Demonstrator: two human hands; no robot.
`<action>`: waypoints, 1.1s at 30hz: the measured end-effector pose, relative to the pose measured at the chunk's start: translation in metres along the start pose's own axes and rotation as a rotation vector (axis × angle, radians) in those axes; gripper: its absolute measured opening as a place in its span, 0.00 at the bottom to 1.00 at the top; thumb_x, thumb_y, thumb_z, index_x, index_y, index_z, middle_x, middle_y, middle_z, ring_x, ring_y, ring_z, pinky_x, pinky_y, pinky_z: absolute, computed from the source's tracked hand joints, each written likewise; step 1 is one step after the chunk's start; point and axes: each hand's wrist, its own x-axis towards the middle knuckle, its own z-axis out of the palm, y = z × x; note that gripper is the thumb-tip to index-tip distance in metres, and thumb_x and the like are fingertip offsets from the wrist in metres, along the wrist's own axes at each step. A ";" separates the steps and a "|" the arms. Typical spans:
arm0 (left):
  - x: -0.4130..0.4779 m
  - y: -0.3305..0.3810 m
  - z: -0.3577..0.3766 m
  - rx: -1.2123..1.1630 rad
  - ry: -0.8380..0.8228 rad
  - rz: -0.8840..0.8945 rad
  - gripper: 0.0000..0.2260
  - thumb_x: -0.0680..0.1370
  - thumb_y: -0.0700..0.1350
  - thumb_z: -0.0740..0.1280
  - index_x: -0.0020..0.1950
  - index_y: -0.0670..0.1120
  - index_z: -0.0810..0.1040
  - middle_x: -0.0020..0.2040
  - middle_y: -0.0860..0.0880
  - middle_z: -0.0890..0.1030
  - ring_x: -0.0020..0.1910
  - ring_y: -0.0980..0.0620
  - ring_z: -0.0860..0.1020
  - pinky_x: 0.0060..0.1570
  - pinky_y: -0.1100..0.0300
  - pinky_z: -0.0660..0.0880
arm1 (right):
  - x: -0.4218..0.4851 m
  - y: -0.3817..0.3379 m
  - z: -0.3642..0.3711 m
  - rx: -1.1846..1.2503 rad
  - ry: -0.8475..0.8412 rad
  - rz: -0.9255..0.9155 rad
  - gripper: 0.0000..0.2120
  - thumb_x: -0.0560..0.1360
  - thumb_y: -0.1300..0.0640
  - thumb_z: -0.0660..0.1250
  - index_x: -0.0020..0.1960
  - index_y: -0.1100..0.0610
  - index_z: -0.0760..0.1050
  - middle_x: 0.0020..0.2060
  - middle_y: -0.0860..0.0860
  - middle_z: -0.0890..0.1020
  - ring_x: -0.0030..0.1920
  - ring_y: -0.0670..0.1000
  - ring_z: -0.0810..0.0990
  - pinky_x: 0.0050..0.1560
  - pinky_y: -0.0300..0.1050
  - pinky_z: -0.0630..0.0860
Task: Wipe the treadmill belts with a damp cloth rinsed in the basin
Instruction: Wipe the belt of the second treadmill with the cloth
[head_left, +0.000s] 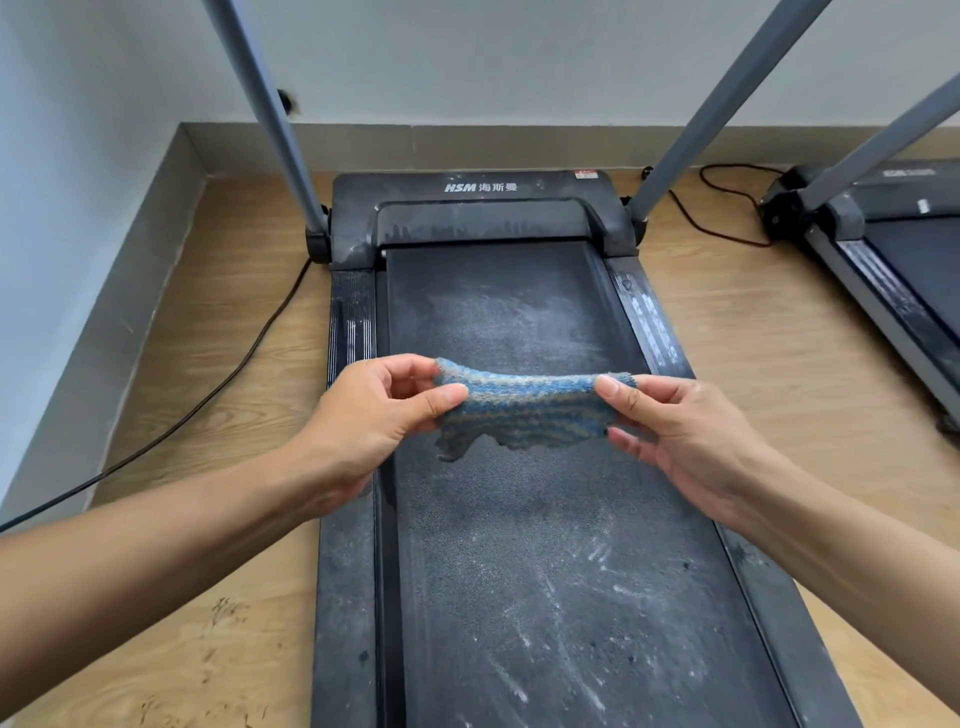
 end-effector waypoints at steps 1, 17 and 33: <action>0.001 0.002 -0.003 0.028 -0.018 0.008 0.12 0.67 0.44 0.80 0.49 0.46 0.85 0.43 0.51 0.84 0.45 0.53 0.81 0.52 0.57 0.80 | 0.000 0.000 0.000 0.000 0.013 -0.020 0.17 0.66 0.45 0.77 0.49 0.55 0.89 0.53 0.53 0.88 0.52 0.45 0.84 0.52 0.42 0.79; 0.014 0.027 0.010 0.078 -0.005 0.242 0.10 0.84 0.48 0.66 0.46 0.46 0.71 0.35 0.51 0.75 0.35 0.53 0.71 0.38 0.57 0.70 | 0.009 -0.007 0.004 0.171 0.024 -0.190 0.21 0.63 0.53 0.79 0.55 0.57 0.83 0.51 0.54 0.87 0.51 0.50 0.83 0.57 0.45 0.77; 0.015 -0.019 0.045 0.087 0.206 -0.197 0.12 0.86 0.54 0.64 0.49 0.48 0.74 0.40 0.45 0.76 0.35 0.50 0.71 0.35 0.54 0.71 | -0.005 -0.008 0.035 -0.739 0.087 -0.549 0.24 0.75 0.57 0.77 0.63 0.41 0.69 0.46 0.41 0.77 0.38 0.46 0.78 0.41 0.40 0.76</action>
